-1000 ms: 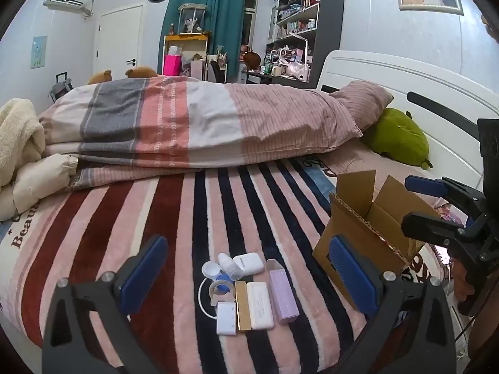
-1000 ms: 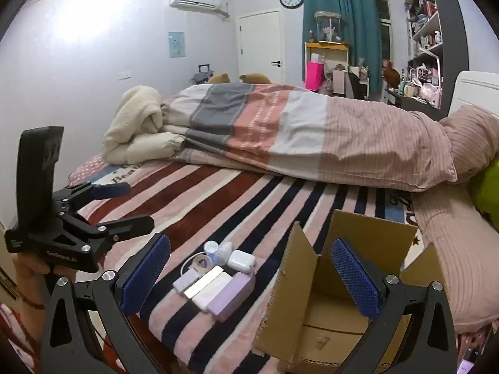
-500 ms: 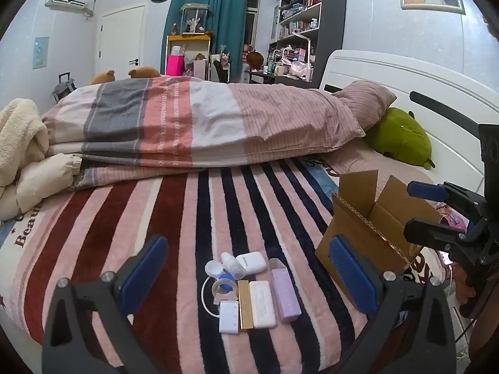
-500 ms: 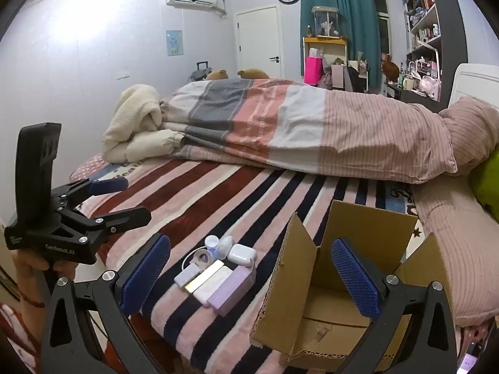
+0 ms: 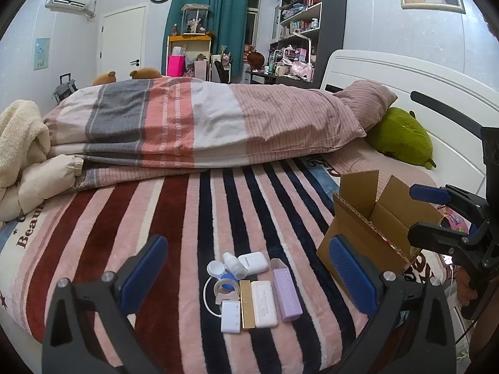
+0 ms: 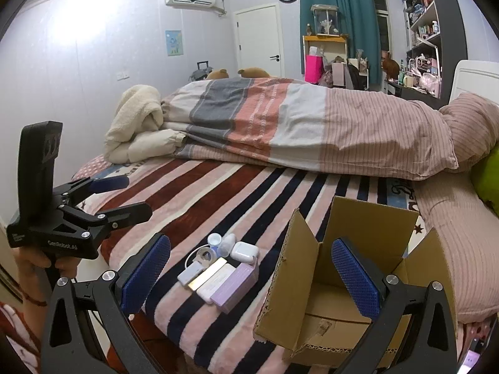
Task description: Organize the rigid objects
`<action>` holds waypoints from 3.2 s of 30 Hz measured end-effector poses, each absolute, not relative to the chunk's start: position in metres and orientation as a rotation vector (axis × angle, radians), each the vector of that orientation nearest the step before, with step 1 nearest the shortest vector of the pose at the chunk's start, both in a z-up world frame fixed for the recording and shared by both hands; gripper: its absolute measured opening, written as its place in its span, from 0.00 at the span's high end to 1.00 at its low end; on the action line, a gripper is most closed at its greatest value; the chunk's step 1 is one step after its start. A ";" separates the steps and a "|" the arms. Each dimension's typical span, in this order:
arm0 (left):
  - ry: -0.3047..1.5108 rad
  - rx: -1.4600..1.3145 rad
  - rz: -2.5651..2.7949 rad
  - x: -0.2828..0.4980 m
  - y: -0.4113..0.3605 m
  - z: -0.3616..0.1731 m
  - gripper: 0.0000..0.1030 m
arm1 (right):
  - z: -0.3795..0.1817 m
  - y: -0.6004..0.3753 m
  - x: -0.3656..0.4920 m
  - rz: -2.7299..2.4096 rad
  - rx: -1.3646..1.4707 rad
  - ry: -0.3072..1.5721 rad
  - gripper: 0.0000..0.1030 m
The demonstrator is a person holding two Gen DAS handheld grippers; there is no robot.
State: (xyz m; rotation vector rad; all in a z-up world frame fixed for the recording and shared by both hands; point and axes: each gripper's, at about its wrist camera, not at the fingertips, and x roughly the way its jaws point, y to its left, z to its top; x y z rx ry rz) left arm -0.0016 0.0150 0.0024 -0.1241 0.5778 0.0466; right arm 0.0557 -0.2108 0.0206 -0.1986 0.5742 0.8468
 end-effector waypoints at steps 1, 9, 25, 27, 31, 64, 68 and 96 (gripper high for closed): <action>0.578 -0.124 0.048 -0.004 0.012 0.003 0.00 | 0.021 -0.211 0.056 0.846 -0.199 0.574 0.00; 0.577 -0.124 0.047 -0.004 0.012 0.003 0.00 | 0.021 -0.210 0.053 0.851 -0.204 0.575 0.00; 0.583 -0.116 0.048 -0.001 0.004 0.004 0.00 | 0.019 -0.213 0.051 0.864 -0.192 0.593 0.00; 0.584 -0.115 0.048 0.000 0.002 0.003 0.00 | 0.019 -0.213 0.051 0.865 -0.191 0.593 0.00; 0.584 -0.114 0.046 0.000 0.001 0.002 0.00 | 0.018 -0.213 0.052 0.871 -0.180 0.597 0.00; 0.606 -0.132 0.096 -0.008 0.037 -0.020 0.00 | 0.003 -0.161 0.016 0.951 -0.272 0.541 0.34; 0.653 -0.112 0.125 -0.007 0.051 -0.042 0.00 | -0.034 -0.137 0.020 0.953 -0.234 0.665 0.58; 0.782 -0.210 0.030 -0.006 0.079 -0.096 0.01 | -0.156 -0.128 0.077 0.566 -0.243 0.920 0.77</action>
